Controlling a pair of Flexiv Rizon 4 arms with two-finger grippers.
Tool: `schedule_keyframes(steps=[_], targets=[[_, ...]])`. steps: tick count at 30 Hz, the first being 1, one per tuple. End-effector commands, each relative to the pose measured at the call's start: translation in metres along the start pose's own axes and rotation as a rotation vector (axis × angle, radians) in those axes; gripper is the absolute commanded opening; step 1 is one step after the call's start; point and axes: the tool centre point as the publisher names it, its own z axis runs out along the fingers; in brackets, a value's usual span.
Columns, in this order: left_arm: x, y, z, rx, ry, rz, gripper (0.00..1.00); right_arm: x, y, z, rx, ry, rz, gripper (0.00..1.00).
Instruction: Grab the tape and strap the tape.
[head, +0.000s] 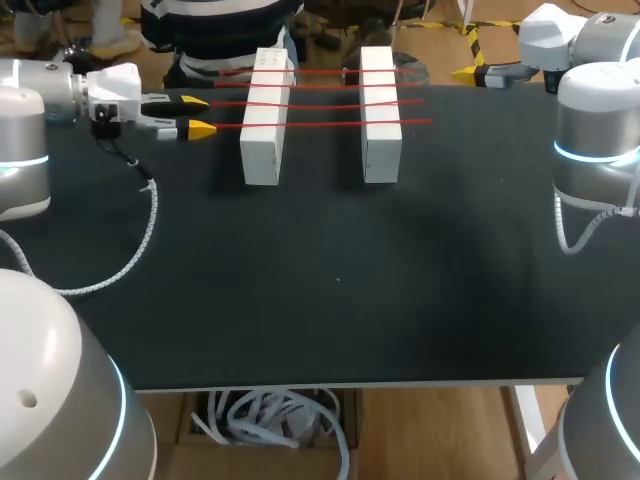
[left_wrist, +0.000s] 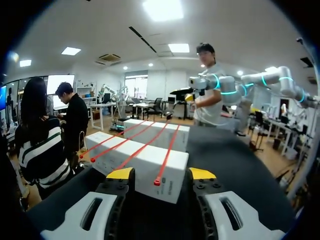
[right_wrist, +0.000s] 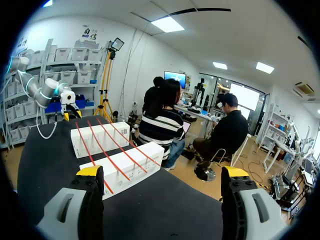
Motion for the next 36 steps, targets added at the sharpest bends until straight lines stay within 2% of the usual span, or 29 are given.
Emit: schedule_keyframes(steps=[1,10,17,36], targets=[[-0.006,0.006,0.003,0.008,0.015,-0.002,0.40,0.000,0.000,0.000,0.001,0.000,0.000,1.00],[-0.003,0.011,0.006,0.027,0.025,-0.021,0.36,0.000,0.000,0.000,0.001,0.000,0.000,1.00],[0.000,0.015,0.008,0.032,0.035,-0.027,0.39,0.000,0.000,0.000,0.001,0.000,0.000,1.00],[0.000,0.013,0.014,0.063,0.058,-0.016,0.36,0.000,0.000,0.000,0.001,0.000,0.000,1.00]])
